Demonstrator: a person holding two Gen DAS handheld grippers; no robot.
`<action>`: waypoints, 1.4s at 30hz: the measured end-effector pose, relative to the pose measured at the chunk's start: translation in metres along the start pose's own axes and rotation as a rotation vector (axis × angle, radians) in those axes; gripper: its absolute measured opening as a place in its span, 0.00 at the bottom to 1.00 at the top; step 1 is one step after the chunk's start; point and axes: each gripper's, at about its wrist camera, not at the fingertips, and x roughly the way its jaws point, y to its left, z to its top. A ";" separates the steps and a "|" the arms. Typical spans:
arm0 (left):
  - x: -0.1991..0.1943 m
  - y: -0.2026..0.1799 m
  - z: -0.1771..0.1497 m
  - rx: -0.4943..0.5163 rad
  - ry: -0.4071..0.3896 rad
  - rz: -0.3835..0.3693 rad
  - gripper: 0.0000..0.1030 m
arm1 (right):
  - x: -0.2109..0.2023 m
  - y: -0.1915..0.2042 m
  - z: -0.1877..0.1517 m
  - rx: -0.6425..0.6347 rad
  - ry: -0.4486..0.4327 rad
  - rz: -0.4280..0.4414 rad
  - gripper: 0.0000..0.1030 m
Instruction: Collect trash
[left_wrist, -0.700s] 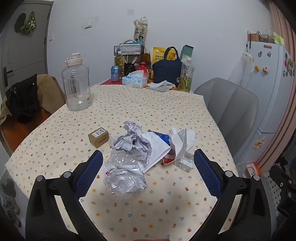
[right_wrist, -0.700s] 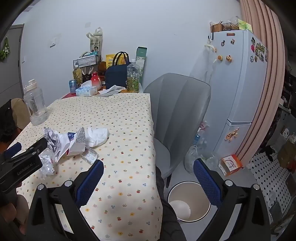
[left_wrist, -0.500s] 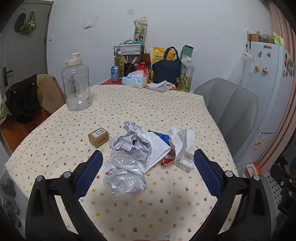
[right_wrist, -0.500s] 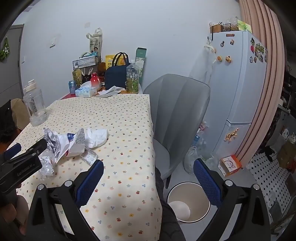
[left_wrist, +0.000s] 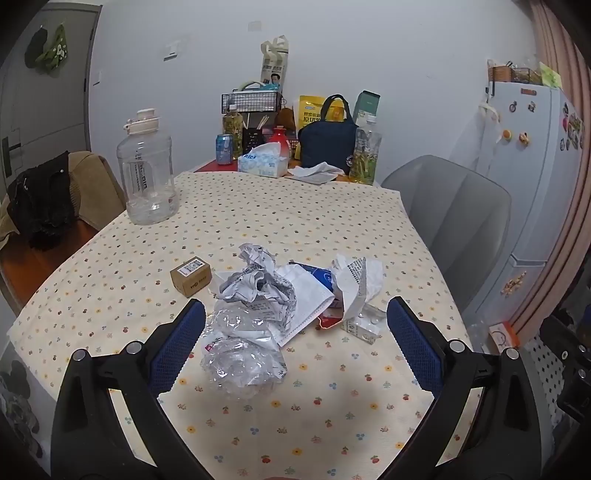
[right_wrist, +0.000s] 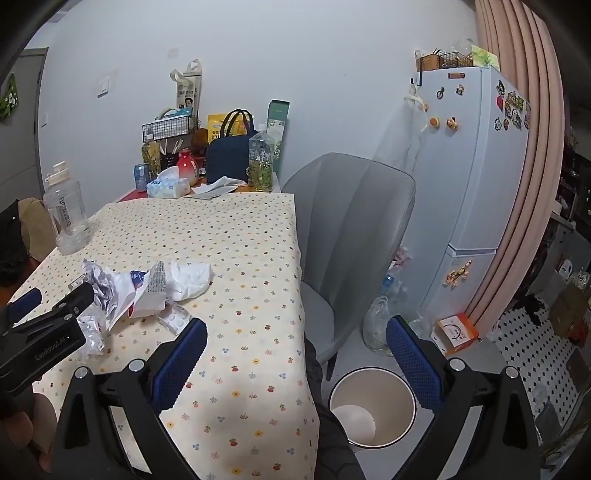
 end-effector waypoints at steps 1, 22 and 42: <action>0.000 0.000 0.000 0.000 0.000 -0.001 0.94 | 0.000 0.000 0.000 0.000 -0.001 0.001 0.92; 0.005 0.000 -0.001 0.011 0.005 0.011 0.94 | 0.000 0.008 0.004 -0.006 -0.003 0.015 0.92; 0.007 0.002 -0.003 0.019 0.021 0.011 0.94 | 0.004 0.011 0.001 0.003 0.003 0.033 0.92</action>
